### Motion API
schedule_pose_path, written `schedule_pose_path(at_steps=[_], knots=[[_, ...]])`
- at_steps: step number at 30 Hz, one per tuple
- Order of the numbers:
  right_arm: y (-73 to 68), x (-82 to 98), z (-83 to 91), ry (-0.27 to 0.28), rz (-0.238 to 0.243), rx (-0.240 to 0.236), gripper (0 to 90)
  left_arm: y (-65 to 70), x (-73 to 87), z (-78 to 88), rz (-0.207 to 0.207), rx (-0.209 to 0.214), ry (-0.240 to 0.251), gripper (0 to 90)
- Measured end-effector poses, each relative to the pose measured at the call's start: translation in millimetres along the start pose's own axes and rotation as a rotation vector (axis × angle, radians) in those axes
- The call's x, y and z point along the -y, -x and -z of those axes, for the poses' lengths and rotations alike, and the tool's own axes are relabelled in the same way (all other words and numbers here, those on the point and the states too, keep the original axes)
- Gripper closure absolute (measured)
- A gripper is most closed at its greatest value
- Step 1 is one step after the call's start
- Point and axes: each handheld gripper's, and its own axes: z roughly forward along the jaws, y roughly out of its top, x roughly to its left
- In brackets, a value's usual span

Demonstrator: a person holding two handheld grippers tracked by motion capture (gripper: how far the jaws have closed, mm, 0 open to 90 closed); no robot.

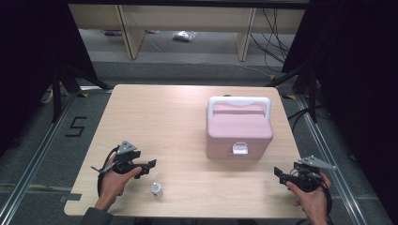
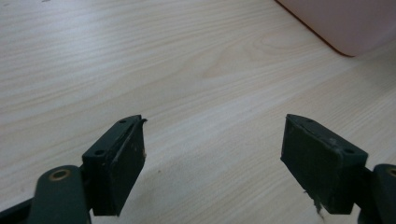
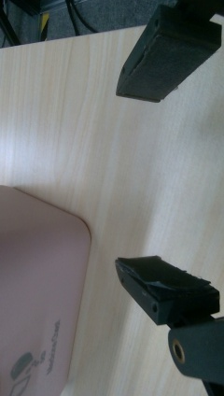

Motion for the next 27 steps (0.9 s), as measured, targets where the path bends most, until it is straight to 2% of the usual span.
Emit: schedule_pose_path(at_steps=[1, 2, 3, 4, 5, 6, 7, 8, 9, 10, 11, 12, 13, 14, 15, 16, 17, 18, 19, 20, 21, 22, 23, 24, 26, 27], knots=[[3.3, -0.9, -1.3, 0.006, 0.013, 0.004, 15.5, 0.3, -3.3, -0.2, -0.001, -0.007, -0.003, 21.5], [4.9, -2.7, -2.3, 0.007, 0.002, 0.001, 15.6, 0.8, -5.2, -1.5, 0.009, -0.004, 0.016, 21.7], [7.3, -4.0, -2.8, 0.008, 0.004, -0.001, 15.7, 0.2, -8.0, -1.7, 0.008, -0.007, 0.015, 22.0], [7.8, -5.8, -3.5, 0.003, -0.016, 0.010, 15.7, -1.1, -12.1, -2.1, -0.015, 0.000, 0.007, 23.6], [10.2, -8.8, -4.5, -0.006, -0.022, 0.012, 15.8, 0.2, -13.8, -3.8, -0.005, -0.001, 0.021, 26.4], [16.4, -13.4, -8.4, -0.001, 0.003, 0.016, 16.9, 0.0, -17.4, -4.9, -0.017, 0.003, 0.016, 27.8], [14.3, -15.2, -8.2, -0.009, -0.040, 0.013, 17.1, 0.6, -19.5, -6.0, -0.019, 0.010, 0.015, 30.1], [14.3, -15.2, -8.2, -0.009, -0.040, 0.013, 17.1, 1.0, -22.1, -7.4, -0.034, 0.015, 0.009, 30.1], [18.2, -19.9, -10.4, 0.000, -0.040, 0.008, 17.5, 2.0, -24.8, -9.0, -0.042, 0.018, 0.005, 34.5], [21.9, -22.2, -13.1, 0.015, -0.018, 0.008, 18.9, 4.5, -29.4, -12.7, -0.062, 0.028, 0.009, 38.1], [22.7, -24.6, -13.7, 0.009, -0.040, -0.002, 21.8, 5.5, -32.0, -13.2, -0.080, 0.028, 0.000, 42.8], [26.8, -27.0, -16.2, 0.014, -0.022, -0.016, 25.6, 5.5, -32.0, -13.2, -0.080, 0.028, 0.000, 47.8], [26.8, -27.0, -16.2, 0.014, -0.022, -0.016, 25.6, 6.9, -33.6, -14.9, -0.093, 0.026, 0.011, 47.8], [28.7, -31.5, -21.2, 0.016, -0.026, -0.012, 33.8, 8.4, -36.3, -17.3, -0.103, 0.036, 0.011, 56.5], [30.6, -33.9, -21.4, 0.004, -0.002, -0.020, 37.6, 9.5, -38.1, -18.6, -0.113, 0.033, 0.012, 59.6], [30.6, -33.9, -21.4, 0.004, -0.002, -0.020, 37.6, 10.7, -40.4, -20.1, -0.125, 0.031, 0.011, 59.6], [30.6, -38.0, -25.2, 0.003, 0.019, -0.002, 45.9, 12.9, -42.4, -22.8, -0.121, 0.034, 0.020, 65.6], [32.7, -40.9, -26.7, 0.001, 0.045, -0.026, 49.4, 16.0, -47.7, -26.9, -0.140, 0.038, 0.011, 69.1], [30.3, -42.7, -28.2, -0.002, 0.035, -0.006, 54.6, 18.0, -50.0, -30.4, -0.137, 0.048, 0.018, 72.1], [30.3, -42.7, -28.2, -0.002, 0.035, -0.006, 54.6, 18.0, -50.0, -30.4, -0.137, 0.048, 0.018, 75.1], [32.7, -47.2, -32.1, 0.009, 0.068, -0.013, 62.4, 19.7, -52.6, -33.6, -0.140, 0.056, 0.010, 78.0], [33.4, -48.9, -34.1, 0.017, 0.073, -0.029, 66.8, 22.2, -55.1, -37.2, -0.145, 0.053, 0.005, 80.7], [30.0, -50.5, -35.0, 0.005, 0.046, -0.032, 69.3, 26.5, -60.5, -44.1, -0.178, 0.053, -0.010, 82.6], [30.8, -53.1, -36.4, 0.014, 0.071, -0.041, 73.5, 29.3, -62.8, -47.7, -0.172, 0.062, -0.004, 84.9], [29.1, -54.9, -37.9, 0.022, 0.068, -0.039, 76.3, 31.6, -65.5, -50.7, -0.170, 0.078, -0.012, 87.9], [28.5, -58.7, -41.7, 0.034, 0.072, -0.053, 81.4, 36.2, -70.7, -55.7, -0.178, 0.087, -0.016, 88.9]])
